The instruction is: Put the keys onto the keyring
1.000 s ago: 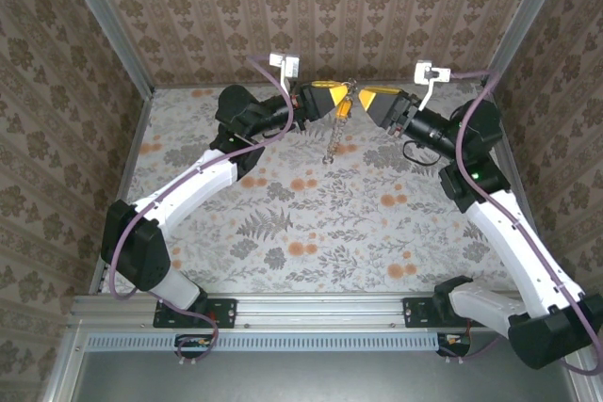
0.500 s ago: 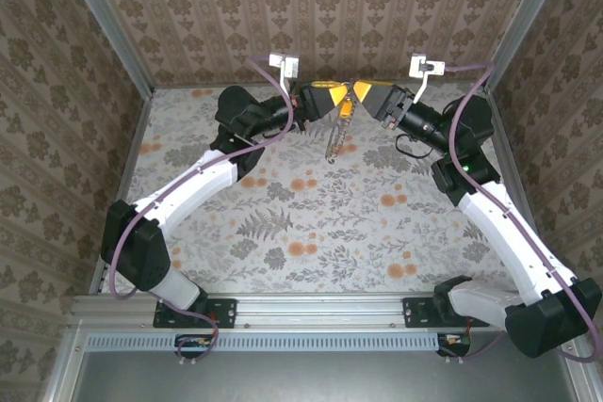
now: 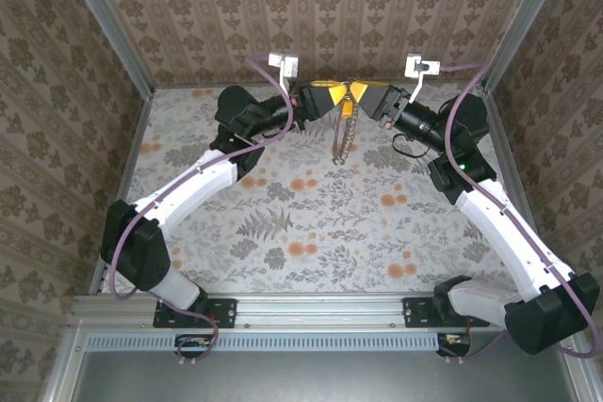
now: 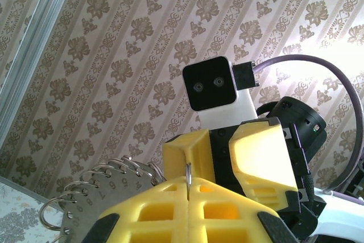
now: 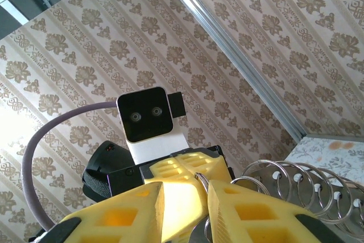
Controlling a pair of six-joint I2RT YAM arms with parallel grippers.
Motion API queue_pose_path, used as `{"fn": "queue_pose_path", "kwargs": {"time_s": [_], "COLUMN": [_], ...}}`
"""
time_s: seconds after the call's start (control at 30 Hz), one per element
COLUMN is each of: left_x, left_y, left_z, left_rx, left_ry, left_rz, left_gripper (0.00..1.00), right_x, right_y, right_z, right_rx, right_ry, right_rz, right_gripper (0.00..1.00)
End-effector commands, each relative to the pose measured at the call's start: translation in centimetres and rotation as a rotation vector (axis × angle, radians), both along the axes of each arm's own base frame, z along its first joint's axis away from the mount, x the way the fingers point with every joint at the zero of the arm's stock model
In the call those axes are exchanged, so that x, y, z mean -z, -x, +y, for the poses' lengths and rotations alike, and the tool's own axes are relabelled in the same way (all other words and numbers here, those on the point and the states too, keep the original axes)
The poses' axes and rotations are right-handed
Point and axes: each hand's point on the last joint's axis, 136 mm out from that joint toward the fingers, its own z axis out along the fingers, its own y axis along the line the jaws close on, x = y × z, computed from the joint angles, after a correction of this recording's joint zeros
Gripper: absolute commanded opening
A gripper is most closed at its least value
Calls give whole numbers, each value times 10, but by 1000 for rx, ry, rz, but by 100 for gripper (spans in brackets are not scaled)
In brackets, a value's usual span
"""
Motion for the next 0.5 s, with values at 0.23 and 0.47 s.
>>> {"fn": "queue_pose_path", "kwargs": {"time_s": [0.23,0.47], "left_x": [-17,-16], "left_y": [8,9], "left_z": [5,5], "left_rx": [6,8], "left_ry": [51,49], "left_rz": [-41,-40], "left_gripper": [0,0], "right_x": [-1,1], "right_y": [0,-1], "right_z": [2,-1], "right_rx": [26,45], "right_ry": [35,50], "right_rz": [-27,-27], "right_gripper": [35,34]}}
